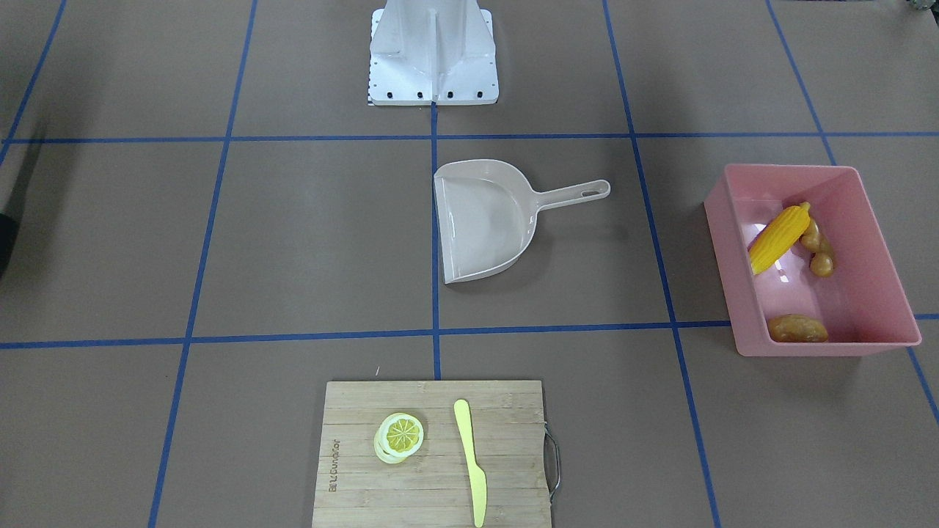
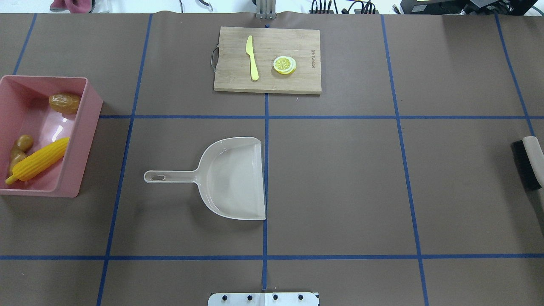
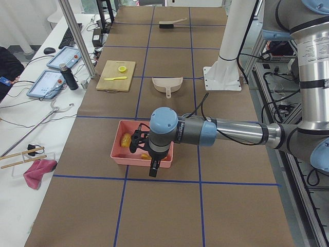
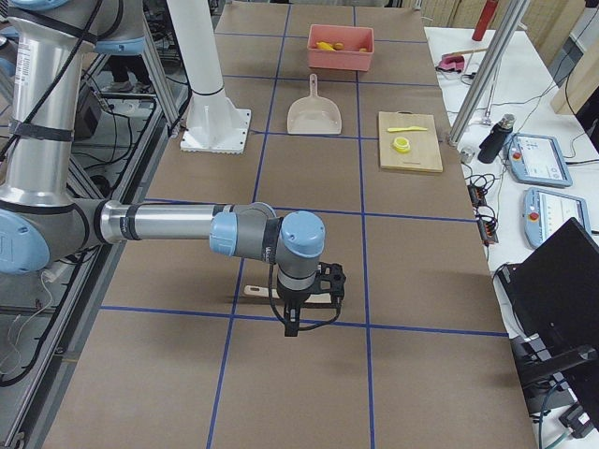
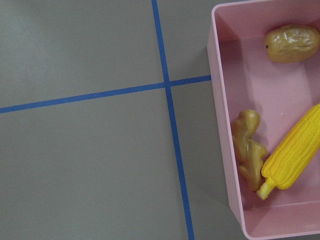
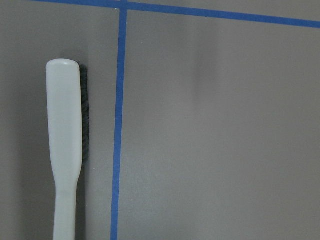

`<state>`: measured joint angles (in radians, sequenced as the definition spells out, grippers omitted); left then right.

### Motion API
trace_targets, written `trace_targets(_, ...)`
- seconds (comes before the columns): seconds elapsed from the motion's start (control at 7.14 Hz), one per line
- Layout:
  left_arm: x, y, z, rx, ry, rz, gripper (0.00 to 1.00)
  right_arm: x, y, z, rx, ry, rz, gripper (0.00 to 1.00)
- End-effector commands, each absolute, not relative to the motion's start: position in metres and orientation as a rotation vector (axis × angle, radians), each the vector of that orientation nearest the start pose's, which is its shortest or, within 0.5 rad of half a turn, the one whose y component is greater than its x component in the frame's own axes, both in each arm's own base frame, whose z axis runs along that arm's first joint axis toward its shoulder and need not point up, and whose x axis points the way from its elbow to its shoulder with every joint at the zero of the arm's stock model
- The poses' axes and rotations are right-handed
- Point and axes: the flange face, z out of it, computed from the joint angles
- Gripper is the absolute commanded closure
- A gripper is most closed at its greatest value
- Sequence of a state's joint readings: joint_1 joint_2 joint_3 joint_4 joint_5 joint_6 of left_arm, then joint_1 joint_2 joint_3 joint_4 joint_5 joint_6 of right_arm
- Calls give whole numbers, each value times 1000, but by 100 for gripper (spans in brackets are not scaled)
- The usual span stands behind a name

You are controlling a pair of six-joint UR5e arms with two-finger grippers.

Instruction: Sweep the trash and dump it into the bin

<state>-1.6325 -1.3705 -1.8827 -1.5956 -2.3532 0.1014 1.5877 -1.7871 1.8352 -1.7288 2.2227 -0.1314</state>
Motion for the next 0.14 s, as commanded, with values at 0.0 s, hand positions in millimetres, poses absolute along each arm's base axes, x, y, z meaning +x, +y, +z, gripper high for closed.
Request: trace_targets(0.0,-88,-408,594,185,769,87,1,79,-390,648,-56,-657,-75,0)
